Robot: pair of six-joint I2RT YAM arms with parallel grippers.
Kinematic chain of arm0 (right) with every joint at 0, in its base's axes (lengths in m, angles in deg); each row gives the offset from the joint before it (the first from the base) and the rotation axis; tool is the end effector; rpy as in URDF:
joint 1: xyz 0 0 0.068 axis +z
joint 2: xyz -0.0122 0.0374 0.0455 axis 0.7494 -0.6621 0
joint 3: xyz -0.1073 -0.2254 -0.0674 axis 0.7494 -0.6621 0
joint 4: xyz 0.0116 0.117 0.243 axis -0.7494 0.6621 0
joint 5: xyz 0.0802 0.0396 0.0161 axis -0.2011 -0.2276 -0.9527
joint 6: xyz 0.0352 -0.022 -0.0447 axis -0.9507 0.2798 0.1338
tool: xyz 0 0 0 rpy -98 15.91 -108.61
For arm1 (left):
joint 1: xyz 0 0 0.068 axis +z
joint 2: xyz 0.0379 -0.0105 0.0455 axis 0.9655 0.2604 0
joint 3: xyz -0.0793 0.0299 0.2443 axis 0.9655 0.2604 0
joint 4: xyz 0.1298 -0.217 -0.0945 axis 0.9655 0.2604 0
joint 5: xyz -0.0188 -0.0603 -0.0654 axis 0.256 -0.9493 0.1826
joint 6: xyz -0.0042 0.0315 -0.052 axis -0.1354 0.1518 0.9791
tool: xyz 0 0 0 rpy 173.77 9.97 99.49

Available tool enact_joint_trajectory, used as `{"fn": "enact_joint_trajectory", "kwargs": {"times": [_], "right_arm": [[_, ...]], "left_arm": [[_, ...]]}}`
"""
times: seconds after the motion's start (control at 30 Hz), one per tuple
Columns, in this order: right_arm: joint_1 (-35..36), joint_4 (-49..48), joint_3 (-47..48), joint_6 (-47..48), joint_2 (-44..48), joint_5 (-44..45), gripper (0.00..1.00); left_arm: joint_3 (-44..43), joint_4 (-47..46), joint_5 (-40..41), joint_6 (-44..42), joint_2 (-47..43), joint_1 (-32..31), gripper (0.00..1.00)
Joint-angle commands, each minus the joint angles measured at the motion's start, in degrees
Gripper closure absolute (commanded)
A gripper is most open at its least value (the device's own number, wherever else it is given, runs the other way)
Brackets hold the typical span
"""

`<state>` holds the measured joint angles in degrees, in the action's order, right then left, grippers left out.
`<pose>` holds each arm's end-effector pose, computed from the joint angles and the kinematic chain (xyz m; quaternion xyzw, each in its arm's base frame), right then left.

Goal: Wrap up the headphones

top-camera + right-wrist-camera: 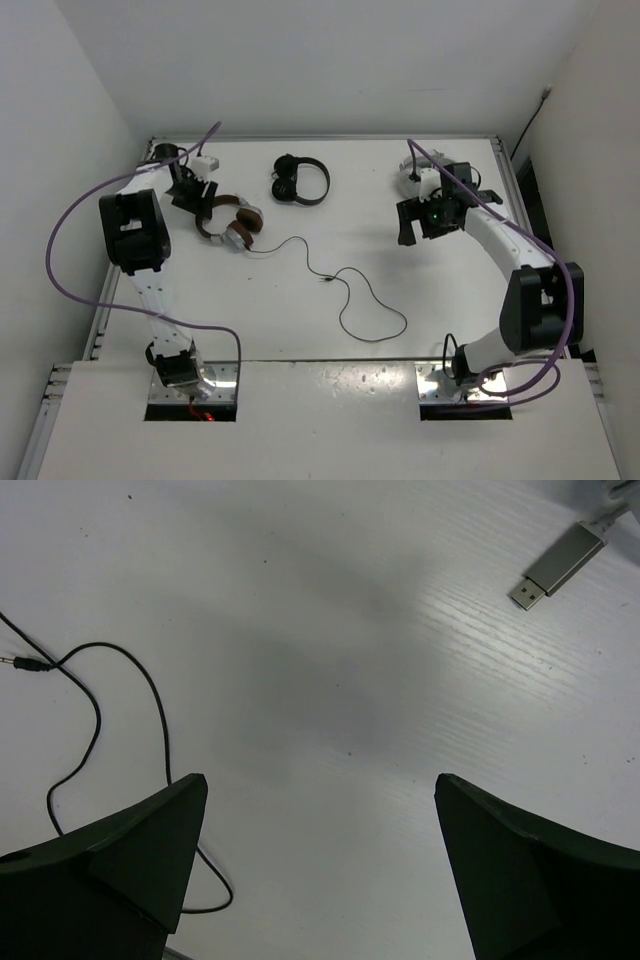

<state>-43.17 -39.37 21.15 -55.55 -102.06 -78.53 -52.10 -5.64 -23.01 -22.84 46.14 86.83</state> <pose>0.3171 0.0414 0.2050 -0.0988 0.9517 0.1298 0.2599 0.4509 0.0810 0.1410 0.1681 0.9554 -0.0771 0.2302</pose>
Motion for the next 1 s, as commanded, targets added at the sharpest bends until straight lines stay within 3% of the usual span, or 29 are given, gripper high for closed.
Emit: {"fn": "enact_joint_trajectory", "kwargs": {"times": [0.0, 0.17, 0.37, 0.47, 0.67, 0.87, 0.97], "right_arm": [[0.7, -0.4, 3.3, 0.4, -1.1, -0.5, 0.05], [1.2, 0.1, 3.9, 0.4, -2.7, -0.5, 0.06], [1.2, 0.1, 3.9, 0.4, -2.8, -2.5, 0.06], [1.7, 0.1, 3.9, -0.1, -2.8, -6.3, 0.07], [7.6, -5.7, 0.6, -2.5, 2.1, -11.3, 0.1], [18.0, -6.4, 9.2, -2.5, -5.4, -8.7, 0.13], [18.5, -8.9, 12.3, -4.8, -8.9, -8.7, 0.14]], "left_arm": [[1.6, -3.1, 0.1, 0.2, -0.2, -1.5, 0.35], [2.4, -5.3, 2.7, 1.0, -0.2, -2.7, 0.5], [4.1, -5.8, 3.7, 0.3, -0.2, -3.3, 0.78], [5.5, -5.8, 4.9, -0.2, -0.8, -3.3, 0.98], [11.1, -6.5, -3.1, 1.9, -8.0, 0.0, 1.0], [15.8, -5.1, -14.5, 5.2, -17.8, 1.7, 1.0], [17.2, -3.2, -21.0, 6.2, -23.0, 1.7, 1.0]]}}
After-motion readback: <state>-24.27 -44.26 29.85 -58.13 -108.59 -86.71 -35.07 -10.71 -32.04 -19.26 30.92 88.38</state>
